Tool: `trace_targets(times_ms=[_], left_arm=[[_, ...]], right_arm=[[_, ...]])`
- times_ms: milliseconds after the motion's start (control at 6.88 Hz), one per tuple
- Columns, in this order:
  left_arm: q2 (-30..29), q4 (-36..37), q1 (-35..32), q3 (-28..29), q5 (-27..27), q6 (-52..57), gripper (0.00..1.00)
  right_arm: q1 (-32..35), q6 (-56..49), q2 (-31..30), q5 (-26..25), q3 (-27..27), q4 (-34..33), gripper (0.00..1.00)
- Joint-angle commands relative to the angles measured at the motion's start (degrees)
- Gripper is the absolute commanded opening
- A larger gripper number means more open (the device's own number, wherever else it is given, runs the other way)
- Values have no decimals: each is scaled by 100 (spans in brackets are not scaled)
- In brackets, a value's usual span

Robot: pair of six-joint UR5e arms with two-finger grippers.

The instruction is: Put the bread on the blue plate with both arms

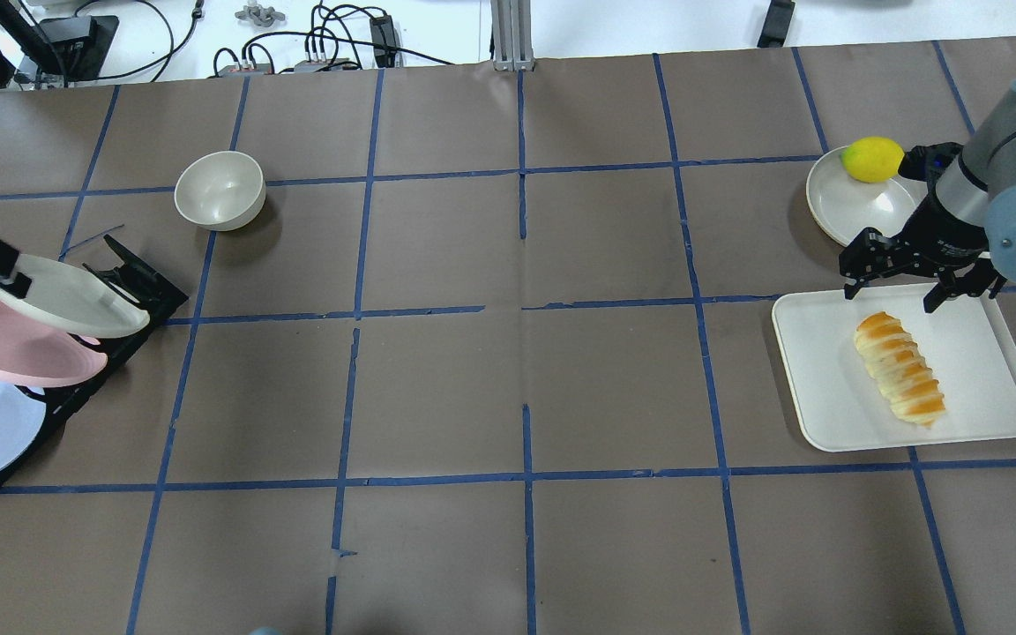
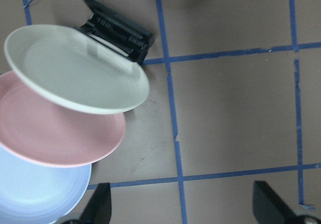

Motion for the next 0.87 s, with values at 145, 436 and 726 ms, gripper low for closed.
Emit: trace_targets(times_ms=[145, 436, 726], left_arm=[[-166, -242, 1996, -26, -959, 1786, 100], [-237, -209, 2438, -9, -1014, 2142, 100], [-883, -156, 2729, 166, -1067, 2204, 100]], right_arm=[[-189, -235, 333, -285, 32, -38, 99], [-171, -576, 351, -331, 409, -55, 99], [-145, -1226, 508, -594, 402, -82, 98]])
